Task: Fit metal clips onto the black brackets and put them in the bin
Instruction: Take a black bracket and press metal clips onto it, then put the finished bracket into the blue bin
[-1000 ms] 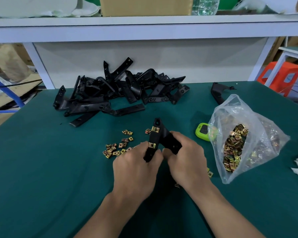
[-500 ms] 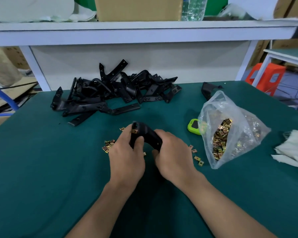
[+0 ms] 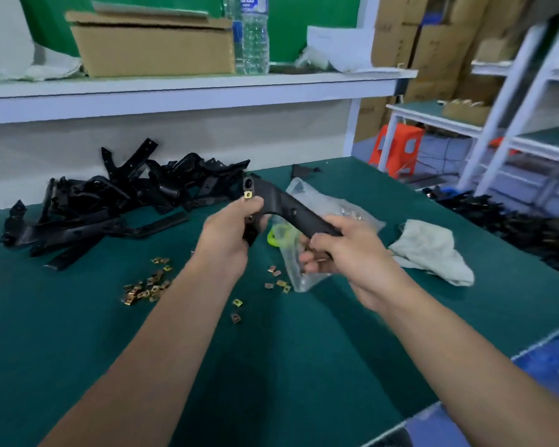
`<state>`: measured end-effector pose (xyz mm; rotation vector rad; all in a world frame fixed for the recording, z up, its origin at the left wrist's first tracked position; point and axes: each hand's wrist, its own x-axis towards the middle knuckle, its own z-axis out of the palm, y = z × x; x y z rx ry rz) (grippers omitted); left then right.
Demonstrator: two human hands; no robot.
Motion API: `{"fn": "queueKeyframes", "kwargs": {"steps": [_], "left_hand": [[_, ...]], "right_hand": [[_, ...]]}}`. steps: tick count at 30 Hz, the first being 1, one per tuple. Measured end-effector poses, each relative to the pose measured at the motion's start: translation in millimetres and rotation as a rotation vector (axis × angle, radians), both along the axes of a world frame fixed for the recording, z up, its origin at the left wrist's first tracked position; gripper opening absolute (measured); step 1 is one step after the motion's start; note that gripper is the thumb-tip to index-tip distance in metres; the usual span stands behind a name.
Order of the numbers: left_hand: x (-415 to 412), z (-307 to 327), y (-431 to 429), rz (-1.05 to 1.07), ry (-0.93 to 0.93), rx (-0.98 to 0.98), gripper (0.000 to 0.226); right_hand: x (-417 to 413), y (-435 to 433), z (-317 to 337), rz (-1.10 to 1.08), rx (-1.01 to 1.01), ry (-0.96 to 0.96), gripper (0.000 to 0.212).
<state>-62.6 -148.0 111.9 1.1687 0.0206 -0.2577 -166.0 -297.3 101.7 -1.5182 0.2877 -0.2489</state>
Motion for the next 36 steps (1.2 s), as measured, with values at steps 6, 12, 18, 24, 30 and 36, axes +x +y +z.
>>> {"fn": "queueKeyframes", "kwargs": {"steps": [6,12,18,24,30,36], "left_hand": [[-45.8,9.7,-122.2,-0.488,0.034,0.085,0.012],[-115.3,-8.2,-249.8,-0.761,0.059,0.281,0.010],[-152.0,-18.1,-343.6,-0.948,0.250,0.251,0.010],[-143.9,21.7,-399.5,-0.988,0.408,-0.120,0.096],[-112.6,13.5,-388.6,-0.980,0.315,0.092,0.072],[-92.8,8.2,-346.4,-0.850,0.170,0.222,0.035]], "right_hand": [[-86.2,-97.9,10.3,-0.472,0.419,-0.070,0.010],[-189.5,-164.4,-11.4,-0.697,0.738,-0.084,0.021],[-245.0,-227.4,-35.0,-0.775,0.909,-0.129,0.029],[-188.5,-338.0,25.9,-0.498,0.739,-0.115,0.060],[-131.7,-334.5,10.4,-0.340,-0.027,0.366,0.023],[-84.2,-270.8,0.1,-0.205,-0.122,0.313,0.030]]}}
